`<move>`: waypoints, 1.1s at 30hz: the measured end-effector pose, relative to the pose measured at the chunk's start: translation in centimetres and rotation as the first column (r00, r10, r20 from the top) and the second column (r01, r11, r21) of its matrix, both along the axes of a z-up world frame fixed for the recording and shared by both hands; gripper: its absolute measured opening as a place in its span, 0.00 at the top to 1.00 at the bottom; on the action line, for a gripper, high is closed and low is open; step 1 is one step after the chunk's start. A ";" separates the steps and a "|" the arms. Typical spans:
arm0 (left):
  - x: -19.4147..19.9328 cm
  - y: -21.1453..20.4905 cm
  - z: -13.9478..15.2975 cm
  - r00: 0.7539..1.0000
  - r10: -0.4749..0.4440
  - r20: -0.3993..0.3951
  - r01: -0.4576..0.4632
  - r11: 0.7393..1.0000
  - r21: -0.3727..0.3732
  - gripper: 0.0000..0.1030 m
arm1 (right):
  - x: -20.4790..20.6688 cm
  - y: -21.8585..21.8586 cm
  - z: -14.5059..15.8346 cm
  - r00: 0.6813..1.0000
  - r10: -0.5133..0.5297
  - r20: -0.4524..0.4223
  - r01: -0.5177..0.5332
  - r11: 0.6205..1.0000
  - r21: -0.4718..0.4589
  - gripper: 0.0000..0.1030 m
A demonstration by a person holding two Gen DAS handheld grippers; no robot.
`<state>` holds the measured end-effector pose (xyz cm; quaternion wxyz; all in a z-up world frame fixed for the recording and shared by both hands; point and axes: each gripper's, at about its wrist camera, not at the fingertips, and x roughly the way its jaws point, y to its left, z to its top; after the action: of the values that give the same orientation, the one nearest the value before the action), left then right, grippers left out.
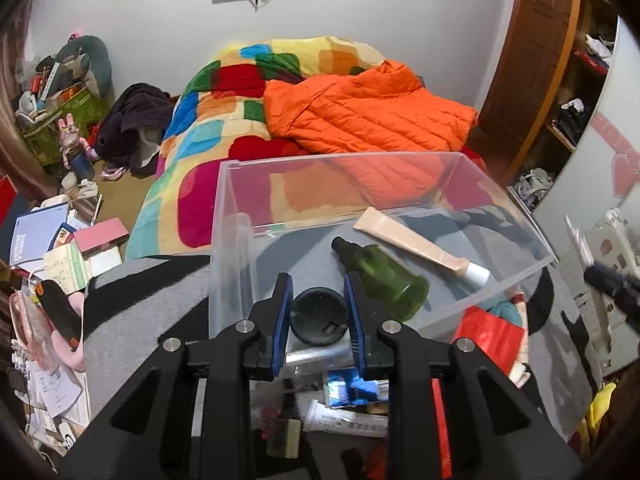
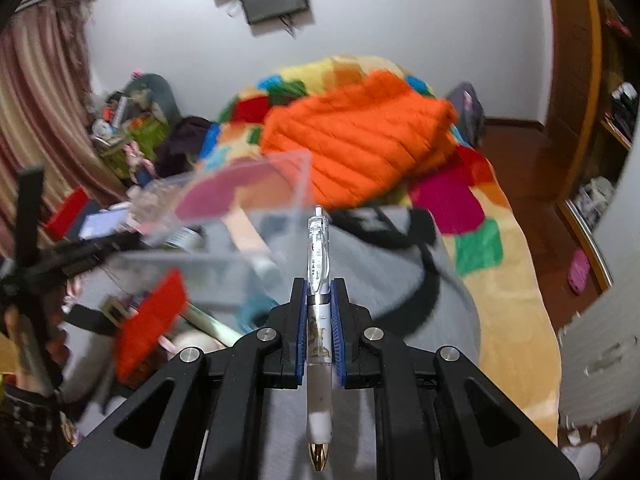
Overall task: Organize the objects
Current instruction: 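Release the white pen into the clear box with the right tool while the left tool releases the purple bottle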
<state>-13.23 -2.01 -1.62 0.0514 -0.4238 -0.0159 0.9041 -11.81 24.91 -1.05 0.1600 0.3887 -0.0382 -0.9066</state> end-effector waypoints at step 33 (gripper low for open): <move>5.8 -2.3 0.9 0.988 0.109 -0.107 -0.112 0.994 -0.018 0.37 | -8.7 -9.8 -3.5 0.986 0.129 0.103 -0.144 0.976 0.160 0.90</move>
<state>-7.40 -4.34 -0.71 -0.0030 -0.3745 -0.0257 0.9268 -20.50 15.15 -4.51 0.1867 0.4436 0.0575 -0.8747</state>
